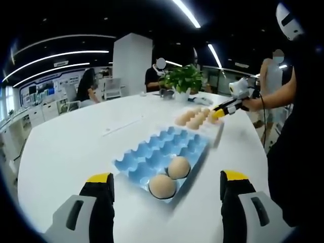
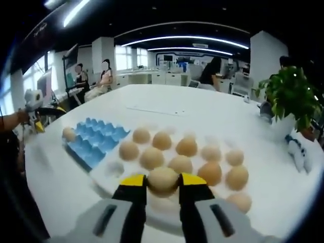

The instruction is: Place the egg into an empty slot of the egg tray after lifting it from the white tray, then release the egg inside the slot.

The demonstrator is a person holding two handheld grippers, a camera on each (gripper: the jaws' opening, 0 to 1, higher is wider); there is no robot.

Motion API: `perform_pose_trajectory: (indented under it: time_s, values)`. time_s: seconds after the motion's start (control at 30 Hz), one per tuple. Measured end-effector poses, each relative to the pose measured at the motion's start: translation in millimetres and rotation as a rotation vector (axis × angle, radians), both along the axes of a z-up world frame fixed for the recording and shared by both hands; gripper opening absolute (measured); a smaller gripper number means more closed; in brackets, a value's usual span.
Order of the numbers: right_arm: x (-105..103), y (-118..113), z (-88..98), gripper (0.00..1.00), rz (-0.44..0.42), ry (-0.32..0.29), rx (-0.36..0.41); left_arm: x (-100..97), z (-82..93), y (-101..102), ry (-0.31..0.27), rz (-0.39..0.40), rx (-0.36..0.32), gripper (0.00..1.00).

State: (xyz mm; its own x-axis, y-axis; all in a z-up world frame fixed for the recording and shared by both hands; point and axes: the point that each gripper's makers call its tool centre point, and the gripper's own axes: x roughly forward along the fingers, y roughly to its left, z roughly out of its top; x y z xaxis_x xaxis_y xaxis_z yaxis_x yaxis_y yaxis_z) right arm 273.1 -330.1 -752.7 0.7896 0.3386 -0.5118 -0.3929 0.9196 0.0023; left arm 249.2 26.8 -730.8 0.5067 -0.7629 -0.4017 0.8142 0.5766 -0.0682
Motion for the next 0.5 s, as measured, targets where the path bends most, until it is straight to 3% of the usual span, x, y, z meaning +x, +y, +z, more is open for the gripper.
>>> perform_pose_trajectory:
  time_s: [0.5]
  values:
    - [1, 20, 5.4, 0.23, 0.047, -0.008, 0.018, 0.4, 1.0, 1, -0.004, 0.008, 0.0, 0.86]
